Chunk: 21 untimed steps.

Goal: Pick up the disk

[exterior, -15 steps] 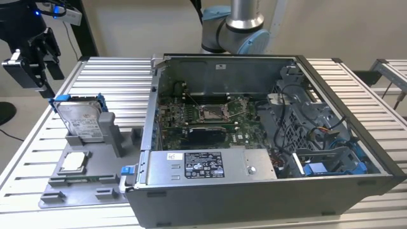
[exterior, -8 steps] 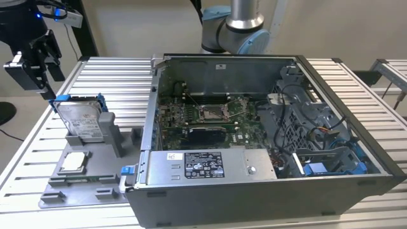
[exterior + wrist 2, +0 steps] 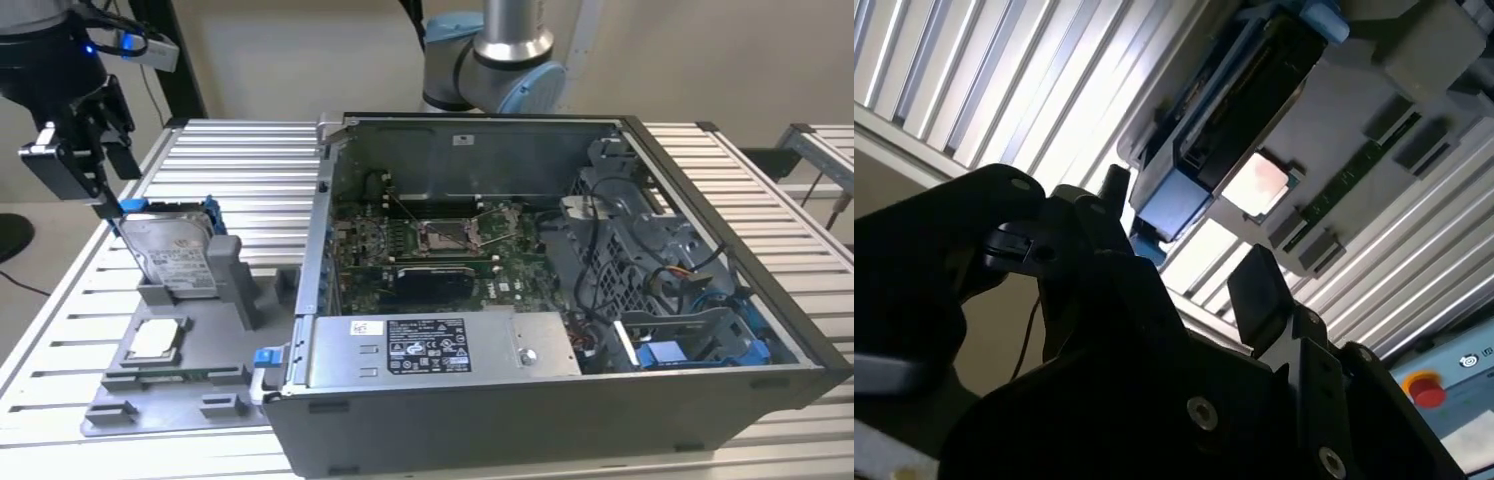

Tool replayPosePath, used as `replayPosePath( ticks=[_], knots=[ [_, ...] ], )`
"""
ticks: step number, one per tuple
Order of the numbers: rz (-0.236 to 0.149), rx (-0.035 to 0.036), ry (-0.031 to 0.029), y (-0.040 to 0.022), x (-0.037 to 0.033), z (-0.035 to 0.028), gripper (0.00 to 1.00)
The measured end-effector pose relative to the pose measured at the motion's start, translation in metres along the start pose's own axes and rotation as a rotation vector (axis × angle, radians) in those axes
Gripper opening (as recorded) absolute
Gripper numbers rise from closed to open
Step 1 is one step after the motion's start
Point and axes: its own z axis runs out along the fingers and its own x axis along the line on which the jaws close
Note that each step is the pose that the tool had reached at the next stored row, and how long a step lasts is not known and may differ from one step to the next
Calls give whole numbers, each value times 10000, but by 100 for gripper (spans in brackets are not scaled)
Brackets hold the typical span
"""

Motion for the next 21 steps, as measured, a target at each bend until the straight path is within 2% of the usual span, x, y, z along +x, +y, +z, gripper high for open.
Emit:
replayPosePath(
  ticks=[12, 21],
  knots=[
    [0, 10, -117, -3, -40, 221, 100],
    [1, 15, -174, 0, -41, 384, 100]
  ],
)
